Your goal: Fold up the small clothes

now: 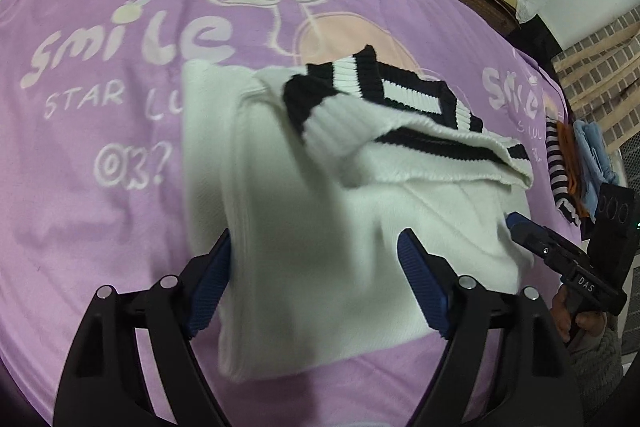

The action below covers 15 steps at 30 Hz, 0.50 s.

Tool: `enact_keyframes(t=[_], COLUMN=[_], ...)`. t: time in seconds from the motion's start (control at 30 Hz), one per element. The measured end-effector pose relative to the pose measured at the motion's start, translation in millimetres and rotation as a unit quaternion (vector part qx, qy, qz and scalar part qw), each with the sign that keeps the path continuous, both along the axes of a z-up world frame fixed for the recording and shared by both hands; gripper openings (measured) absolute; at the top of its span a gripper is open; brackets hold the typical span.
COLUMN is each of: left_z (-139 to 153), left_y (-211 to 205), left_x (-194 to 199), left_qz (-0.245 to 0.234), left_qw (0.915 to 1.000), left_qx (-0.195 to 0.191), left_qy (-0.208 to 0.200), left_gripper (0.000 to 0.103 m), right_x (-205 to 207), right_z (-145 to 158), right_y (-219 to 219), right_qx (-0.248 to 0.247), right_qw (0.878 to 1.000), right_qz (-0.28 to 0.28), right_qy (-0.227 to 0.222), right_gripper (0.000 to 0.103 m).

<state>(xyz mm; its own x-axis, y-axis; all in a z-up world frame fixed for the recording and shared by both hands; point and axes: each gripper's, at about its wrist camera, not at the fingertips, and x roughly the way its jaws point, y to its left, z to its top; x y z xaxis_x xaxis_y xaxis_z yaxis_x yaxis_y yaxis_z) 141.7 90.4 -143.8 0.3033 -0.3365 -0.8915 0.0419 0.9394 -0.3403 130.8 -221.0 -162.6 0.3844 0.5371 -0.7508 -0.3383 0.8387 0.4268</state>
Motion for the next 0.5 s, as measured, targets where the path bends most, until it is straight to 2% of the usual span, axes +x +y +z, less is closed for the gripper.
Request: enact_keyframes(t=[0.2,0.37,0.5], left_z=[-3,6,2], left_y=[-1,5,16], left_x=[25,55,76], left_qz=[0.011,0.027,0.067], left_qw=[0.9999,0.9995,0.9974], left_qx=[0.001,0.002,0.024], left_qy=[0.002,-0.014,-0.007], left_gripper=[0.078,0.078,0.083], right_x=[22,60,87], right_z=[0,3,-1], right_y=[16,20,20], right_qx=[-0.016,-0.018,-0.019], right_qw=[1.0,0.999,0.998], right_qz=[0.005,-0.016,-0.048], right_qy=[-0.02,-0.04,-0.026], right_gripper=[0.037,0.035,0.035])
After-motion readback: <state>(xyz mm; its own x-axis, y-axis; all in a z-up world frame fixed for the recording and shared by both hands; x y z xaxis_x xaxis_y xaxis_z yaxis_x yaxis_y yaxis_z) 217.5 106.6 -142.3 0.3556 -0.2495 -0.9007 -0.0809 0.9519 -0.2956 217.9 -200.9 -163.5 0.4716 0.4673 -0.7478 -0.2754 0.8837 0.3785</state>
